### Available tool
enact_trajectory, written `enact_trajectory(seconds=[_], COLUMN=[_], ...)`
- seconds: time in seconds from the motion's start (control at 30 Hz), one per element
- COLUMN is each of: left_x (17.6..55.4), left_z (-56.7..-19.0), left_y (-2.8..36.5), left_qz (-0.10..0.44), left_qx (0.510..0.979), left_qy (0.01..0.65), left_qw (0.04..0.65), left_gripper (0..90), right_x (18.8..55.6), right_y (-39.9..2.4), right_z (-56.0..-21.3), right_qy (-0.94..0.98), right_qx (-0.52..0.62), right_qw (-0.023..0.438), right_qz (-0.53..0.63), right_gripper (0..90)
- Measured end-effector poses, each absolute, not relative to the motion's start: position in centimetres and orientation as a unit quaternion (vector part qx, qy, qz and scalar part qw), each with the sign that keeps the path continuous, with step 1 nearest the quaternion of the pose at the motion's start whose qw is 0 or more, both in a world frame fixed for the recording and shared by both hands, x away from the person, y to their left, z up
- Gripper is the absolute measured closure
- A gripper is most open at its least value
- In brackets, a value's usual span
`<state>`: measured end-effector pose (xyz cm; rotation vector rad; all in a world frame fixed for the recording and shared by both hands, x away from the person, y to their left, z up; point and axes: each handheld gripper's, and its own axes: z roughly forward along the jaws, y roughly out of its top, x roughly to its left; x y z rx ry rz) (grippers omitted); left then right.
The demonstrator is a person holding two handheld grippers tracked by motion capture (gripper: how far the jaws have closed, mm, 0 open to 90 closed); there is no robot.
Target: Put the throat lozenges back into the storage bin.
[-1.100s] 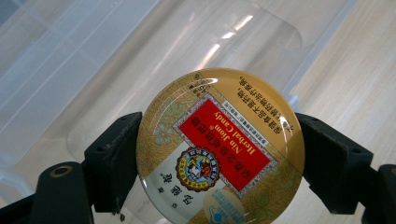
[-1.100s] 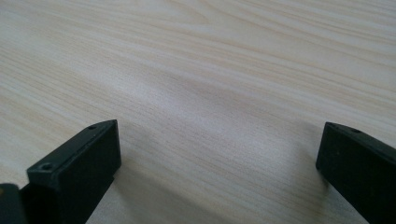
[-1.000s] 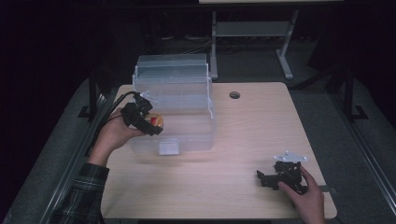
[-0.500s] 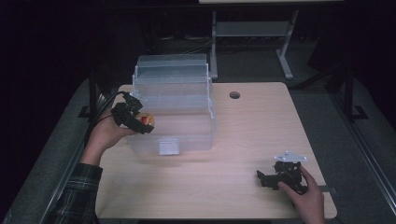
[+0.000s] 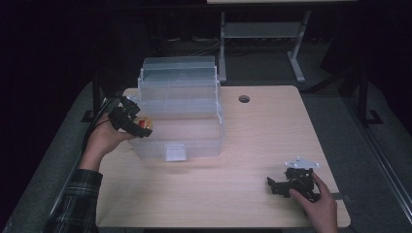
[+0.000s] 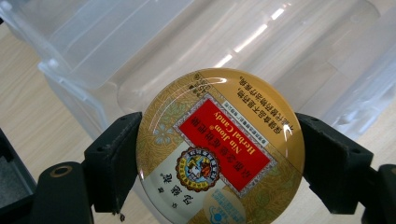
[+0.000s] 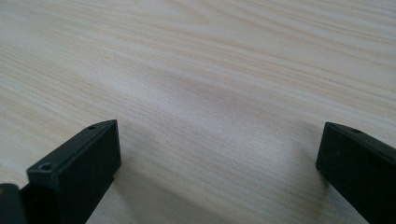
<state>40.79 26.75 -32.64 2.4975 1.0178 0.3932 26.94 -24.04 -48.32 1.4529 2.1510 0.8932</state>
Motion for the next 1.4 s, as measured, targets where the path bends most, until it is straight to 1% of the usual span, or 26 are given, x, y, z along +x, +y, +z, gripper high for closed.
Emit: enact_trajectory(seconds=[0.3, 0.93, 1.07, 1.4], left_x=[41.2, 41.5, 41.5, 41.5], left_z=[-33.5, -34.2, -34.3, -34.7], left_y=[27.5, 27.3, 27.4, 27.6], left_qz=[0.143, 0.137, 0.132, 0.129], left_qx=[0.896, 0.902, 0.9, 0.9], left_qy=[0.369, 0.363, 0.364, 0.367], left_qw=[0.202, 0.191, 0.199, 0.198], left_gripper=[19.7, 19.6, 19.6, 19.3], right_x=[26.9, 26.9, 26.9, 27.0], right_y=[-24.0, -24.0, -24.0, -24.0], right_z=[-48.3, -48.3, -48.3, -48.3], right_qy=[0.768, 0.768, 0.768, 0.768], right_qx=[0.519, 0.519, 0.519, 0.519], right_qw=[0.197, 0.197, 0.197, 0.197], right_qz=[0.319, 0.319, 0.319, 0.319], right_gripper=[0.0, 0.0, 0.0, 0.0])
